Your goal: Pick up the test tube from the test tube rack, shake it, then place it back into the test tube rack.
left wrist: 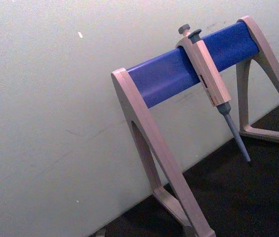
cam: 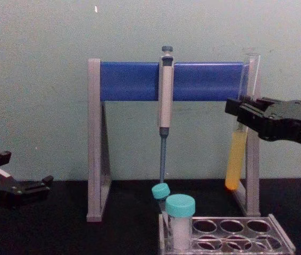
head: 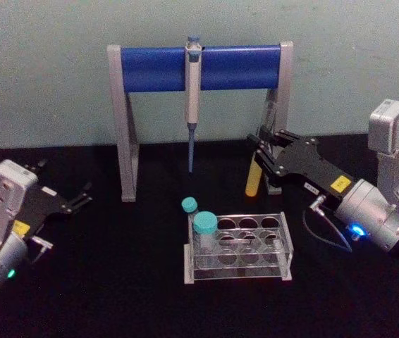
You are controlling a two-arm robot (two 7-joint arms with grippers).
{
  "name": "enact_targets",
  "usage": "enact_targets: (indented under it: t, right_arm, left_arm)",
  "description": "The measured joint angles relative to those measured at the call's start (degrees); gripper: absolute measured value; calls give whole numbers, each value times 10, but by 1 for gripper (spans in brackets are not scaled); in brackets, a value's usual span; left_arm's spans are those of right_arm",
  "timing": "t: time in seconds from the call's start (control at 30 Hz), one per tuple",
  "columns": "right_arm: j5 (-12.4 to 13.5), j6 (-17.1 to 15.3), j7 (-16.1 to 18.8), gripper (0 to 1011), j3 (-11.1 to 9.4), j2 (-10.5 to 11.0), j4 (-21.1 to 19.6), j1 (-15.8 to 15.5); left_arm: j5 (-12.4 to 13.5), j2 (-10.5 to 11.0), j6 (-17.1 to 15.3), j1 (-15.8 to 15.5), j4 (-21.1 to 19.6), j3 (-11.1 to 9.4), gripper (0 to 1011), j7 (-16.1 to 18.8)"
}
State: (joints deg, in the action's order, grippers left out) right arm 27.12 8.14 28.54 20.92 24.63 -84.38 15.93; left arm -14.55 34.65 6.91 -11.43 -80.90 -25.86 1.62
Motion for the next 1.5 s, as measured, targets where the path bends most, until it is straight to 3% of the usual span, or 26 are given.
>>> enact_targets:
  t: [0.57,0.77,1.0,1.23,1.5]
  right_arm:
    - [-15,-10,-9,233,-15,2,-17,-14]
    - [-21,-19,-15,233,-23,12,-33,-27]
    - [-26,-48,-18,233,-34,42,-83,-63]
    - [-15,-73,1,233,-30,61,-106,-78]
    - [8,-76,32,233,-7,57,-95,-59]
  left_arm:
    - [0,0,0,0,0,0,1009,0]
    - [0,0,0,0,0,0,1010,0]
    - [0,0,0,0,0,0,1010,0]
    - [0,0,0,0,0,0,1009,0]
    - [0,0,0,0,0,0,1009,0]
